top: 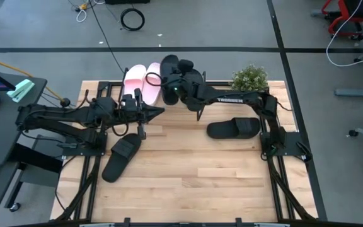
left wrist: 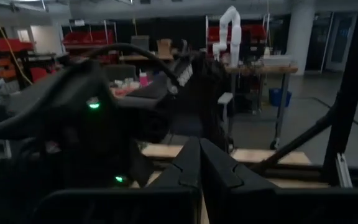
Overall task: Pick and place slides into the shelf
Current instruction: Put the black slide on the shelf
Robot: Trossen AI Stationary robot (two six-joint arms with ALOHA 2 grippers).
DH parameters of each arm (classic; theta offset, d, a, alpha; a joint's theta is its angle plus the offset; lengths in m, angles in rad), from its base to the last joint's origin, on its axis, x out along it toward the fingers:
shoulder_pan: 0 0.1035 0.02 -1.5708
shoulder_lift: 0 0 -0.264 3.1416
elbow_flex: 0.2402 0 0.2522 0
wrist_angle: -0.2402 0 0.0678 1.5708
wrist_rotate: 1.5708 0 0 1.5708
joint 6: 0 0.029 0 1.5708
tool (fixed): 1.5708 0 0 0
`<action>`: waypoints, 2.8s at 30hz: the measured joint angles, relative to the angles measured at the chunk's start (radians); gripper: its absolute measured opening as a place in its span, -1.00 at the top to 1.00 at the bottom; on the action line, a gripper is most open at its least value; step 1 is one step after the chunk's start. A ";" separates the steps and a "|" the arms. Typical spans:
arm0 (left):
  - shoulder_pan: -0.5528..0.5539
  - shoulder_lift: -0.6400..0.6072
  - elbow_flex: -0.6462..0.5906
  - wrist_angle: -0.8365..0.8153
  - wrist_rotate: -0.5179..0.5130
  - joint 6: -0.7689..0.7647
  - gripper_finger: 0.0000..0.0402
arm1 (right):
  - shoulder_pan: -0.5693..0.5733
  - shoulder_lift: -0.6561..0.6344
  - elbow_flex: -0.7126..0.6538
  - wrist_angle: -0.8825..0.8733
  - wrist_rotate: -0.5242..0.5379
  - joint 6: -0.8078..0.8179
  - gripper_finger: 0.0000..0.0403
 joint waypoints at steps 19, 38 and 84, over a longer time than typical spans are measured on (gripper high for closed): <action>0.000 -0.051 0.000 -0.088 -0.008 -0.004 0.97 | -0.055 0.017 0.000 -0.236 -0.142 0.107 0.75; 0.000 -0.050 0.000 -0.137 -0.007 -0.006 0.97 | -0.031 0.015 0.077 -0.266 -0.144 0.138 0.28; -0.001 -0.053 0.000 -0.210 -0.007 -0.057 0.93 | 0.008 -0.012 0.141 -0.701 -0.336 0.494 0.31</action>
